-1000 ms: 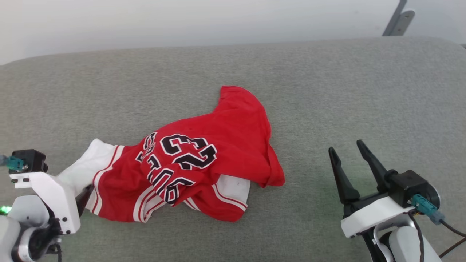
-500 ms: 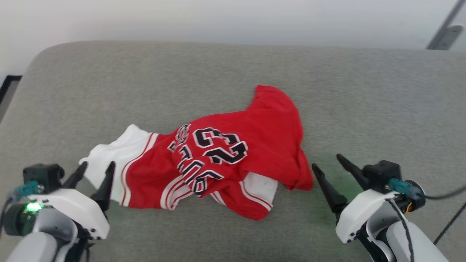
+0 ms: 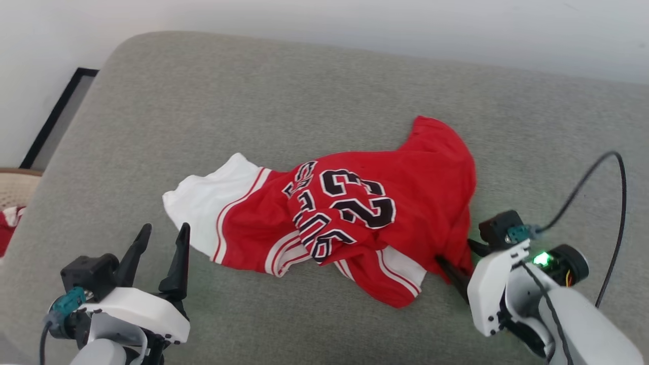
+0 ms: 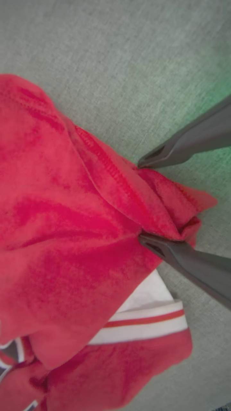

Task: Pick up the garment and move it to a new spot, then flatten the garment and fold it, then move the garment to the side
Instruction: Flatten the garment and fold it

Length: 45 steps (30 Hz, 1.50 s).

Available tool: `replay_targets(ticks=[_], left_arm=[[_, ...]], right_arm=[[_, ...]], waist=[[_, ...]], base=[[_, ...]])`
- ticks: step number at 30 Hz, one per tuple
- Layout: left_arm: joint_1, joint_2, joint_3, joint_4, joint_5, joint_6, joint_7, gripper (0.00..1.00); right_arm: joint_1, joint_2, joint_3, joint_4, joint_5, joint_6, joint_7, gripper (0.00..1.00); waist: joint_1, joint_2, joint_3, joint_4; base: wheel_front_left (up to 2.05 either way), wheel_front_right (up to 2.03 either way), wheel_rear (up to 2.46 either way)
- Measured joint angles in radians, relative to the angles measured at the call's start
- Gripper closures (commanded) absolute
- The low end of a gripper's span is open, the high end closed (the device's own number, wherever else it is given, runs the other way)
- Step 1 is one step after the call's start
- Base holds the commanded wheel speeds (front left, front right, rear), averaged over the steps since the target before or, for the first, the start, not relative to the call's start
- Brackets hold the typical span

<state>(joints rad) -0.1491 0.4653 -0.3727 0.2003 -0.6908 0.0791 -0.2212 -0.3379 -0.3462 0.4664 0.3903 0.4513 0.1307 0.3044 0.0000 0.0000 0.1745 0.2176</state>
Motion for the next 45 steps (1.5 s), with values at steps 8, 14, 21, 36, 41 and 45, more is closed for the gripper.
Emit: replay_targets(ticks=[8, 14, 21, 36, 41, 45], left_arm=[[0.016, -0.062, 0.042, 0.007, 0.043, -0.021, -0.039, 0.0], [0.038, -0.126, 0.102, -0.014, 0.1, -0.067, -0.04, 0.0], [0.046, -0.201, 0.142, 0.0, 0.164, -0.13, -0.04, 0.0], [0.008, -0.348, 0.155, 0.041, 0.267, -0.203, -0.04, 0.0], [-0.01, -0.369, 0.139, 0.048, 0.268, -0.207, -0.04, 0.0], [-0.014, -0.373, 0.127, 0.046, 0.262, -0.207, -0.04, 0.0]], right_arm=[[-0.064, -0.033, -0.009, -0.024, 0.027, 0.0, 0.104, 1.0], [-0.154, -0.065, -0.047, -0.089, 0.031, 0.0, 0.154, 1.0], [-0.285, -0.075, -0.041, -0.04, 0.03, 0.0, 0.181, 1.0], [-0.595, -0.062, 0.099, 0.392, 0.052, 0.0, 0.118, 1.0], [-0.658, -0.061, 0.151, 0.524, 0.068, 0.0, 0.108, 1.0], [-0.679, -0.042, 0.188, 0.61, 0.091, 0.0, 0.118, 0.57]], waist=[[0.0, 0.0, 0.005, 0.038], [0.0, 0.0, 0.007, 0.064], [0.0, 0.0, 0.013, 0.114], [0.0, 0.0, 0.067, 0.251], [0.0, 0.0, 0.096, 0.289], [0.0, 0.0, 0.118, 0.304]], base=[[0.0, 0.0, 0.0], [0.0, 0.0, 0.0], [0.0, 0.0, 0.0], [0.0, 0.0, 0.0], [0.0, 0.0, 0.0], [0.0, 0.0, 0.0]])
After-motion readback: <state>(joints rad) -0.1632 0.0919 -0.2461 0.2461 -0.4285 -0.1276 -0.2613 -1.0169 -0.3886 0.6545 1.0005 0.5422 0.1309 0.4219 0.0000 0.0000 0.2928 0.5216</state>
